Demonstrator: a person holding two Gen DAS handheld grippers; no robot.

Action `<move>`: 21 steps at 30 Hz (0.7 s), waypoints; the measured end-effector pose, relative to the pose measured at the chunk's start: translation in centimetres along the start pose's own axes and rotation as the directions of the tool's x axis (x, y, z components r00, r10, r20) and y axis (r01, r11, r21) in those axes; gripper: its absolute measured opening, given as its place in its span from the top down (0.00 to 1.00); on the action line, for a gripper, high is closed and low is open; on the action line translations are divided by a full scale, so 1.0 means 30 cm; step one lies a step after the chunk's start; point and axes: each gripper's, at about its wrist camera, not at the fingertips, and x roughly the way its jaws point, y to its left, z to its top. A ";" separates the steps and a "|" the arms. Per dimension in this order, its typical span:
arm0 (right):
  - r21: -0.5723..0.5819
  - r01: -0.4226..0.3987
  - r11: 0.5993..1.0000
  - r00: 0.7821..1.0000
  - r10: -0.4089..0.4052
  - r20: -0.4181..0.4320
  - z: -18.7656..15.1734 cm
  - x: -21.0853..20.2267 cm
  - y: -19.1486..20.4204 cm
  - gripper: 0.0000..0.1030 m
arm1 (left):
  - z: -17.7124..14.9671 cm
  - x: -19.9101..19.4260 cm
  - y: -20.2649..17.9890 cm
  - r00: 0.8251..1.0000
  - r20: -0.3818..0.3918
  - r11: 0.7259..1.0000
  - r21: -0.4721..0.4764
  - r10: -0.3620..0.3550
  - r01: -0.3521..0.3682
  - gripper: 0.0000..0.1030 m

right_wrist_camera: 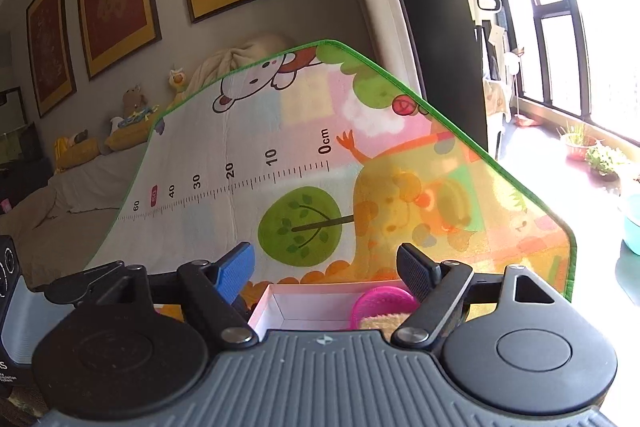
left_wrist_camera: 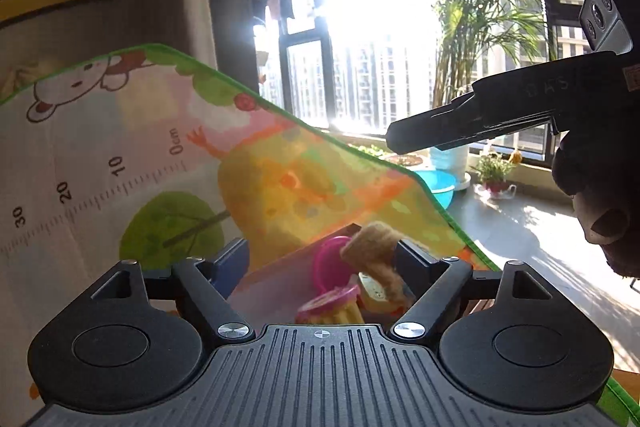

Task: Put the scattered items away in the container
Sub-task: 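Carry the pink toy and beige cloth into the pink box, open both tools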

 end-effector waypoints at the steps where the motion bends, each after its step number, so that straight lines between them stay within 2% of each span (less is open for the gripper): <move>1: -0.012 0.007 1.000 1.000 -0.007 -0.002 -0.012 0.010 0.002 0.22 | -0.028 -0.017 0.018 1.000 -0.013 1.000 -0.007 0.019 -0.019 0.06; 3: -0.017 0.029 0.999 0.999 -0.029 -0.019 -0.036 0.037 0.008 0.19 | -0.093 -0.037 0.063 0.995 -0.071 0.996 -0.034 0.074 -0.077 0.05; 5: -0.024 0.035 0.999 0.998 -0.037 -0.052 -0.055 0.076 0.023 0.19 | -0.166 -0.056 0.125 0.982 -0.145 0.987 -0.088 0.118 -0.131 0.03; 8: -0.072 0.019 0.997 0.994 -0.026 -0.106 -0.081 0.142 0.088 0.18 | -0.277 -0.104 0.204 0.955 -0.236 0.960 -0.171 0.178 -0.221 0.02; 11: -0.173 -0.008 0.985 0.989 -0.018 -0.147 -0.100 0.216 0.203 0.18 | -0.362 -0.148 0.244 0.929 -0.285 0.930 -0.213 0.235 -0.300 0.00; 16: -0.324 -0.091 0.942 0.971 0.011 -0.240 -0.140 0.363 0.424 0.18 | -0.455 -0.188 0.277 0.924 -0.329 0.908 -0.298 0.193 -0.296 0.00; 21: -0.411 -0.159 0.898 0.940 0.010 -0.341 -0.187 0.519 0.597 0.15 | -0.474 -0.205 0.319 0.944 -0.298 0.887 -0.386 0.143 -0.256 0.00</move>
